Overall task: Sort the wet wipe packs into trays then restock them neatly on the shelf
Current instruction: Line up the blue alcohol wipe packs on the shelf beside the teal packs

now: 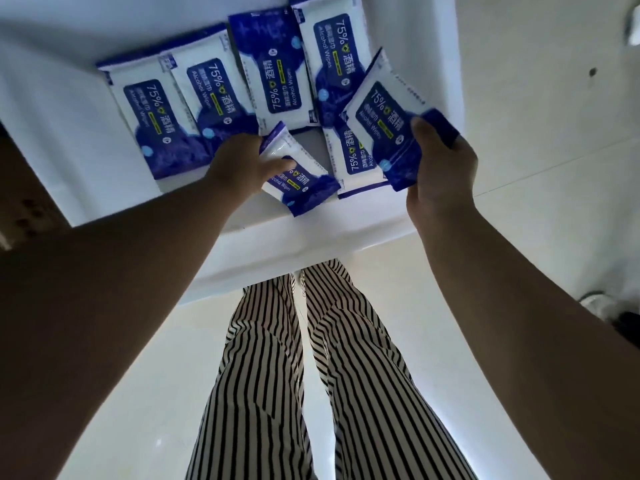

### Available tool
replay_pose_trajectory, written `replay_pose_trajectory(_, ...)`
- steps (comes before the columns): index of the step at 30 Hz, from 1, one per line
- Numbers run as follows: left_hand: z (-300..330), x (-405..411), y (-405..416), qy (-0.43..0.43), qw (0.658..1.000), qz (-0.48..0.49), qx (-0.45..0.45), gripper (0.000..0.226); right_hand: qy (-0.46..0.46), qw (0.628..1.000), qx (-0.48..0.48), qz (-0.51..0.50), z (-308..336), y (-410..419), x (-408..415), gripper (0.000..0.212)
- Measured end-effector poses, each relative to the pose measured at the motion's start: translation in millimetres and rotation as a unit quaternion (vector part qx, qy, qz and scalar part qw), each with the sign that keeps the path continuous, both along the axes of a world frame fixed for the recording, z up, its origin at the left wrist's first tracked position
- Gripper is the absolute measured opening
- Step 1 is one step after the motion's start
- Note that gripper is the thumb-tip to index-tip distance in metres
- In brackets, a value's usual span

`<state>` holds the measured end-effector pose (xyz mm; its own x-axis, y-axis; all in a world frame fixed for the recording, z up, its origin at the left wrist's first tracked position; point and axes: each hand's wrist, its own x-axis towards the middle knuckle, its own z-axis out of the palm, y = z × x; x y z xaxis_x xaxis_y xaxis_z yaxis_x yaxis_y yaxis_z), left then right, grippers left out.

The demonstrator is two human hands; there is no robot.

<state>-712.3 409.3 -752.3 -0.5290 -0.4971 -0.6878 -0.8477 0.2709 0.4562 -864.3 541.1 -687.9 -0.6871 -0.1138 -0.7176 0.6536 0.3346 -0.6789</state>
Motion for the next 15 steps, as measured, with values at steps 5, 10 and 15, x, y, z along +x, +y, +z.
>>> replay_pose_trajectory(5,69,31,-15,0.067,0.963,0.254,0.061,0.025,-0.099,0.99,-0.085,0.055,48,-13,5,0.01)
replay_pose_trajectory(10,176,34,-26,0.196,0.857,0.442,0.179,0.006,-0.127,0.976,-0.138,0.112,133,-33,-5,0.015)
replay_pose_trajectory(15,278,28,-30,0.287,0.811,0.466,0.206,0.01,-0.136,0.956,-0.191,0.177,229,-50,-24,0.021)
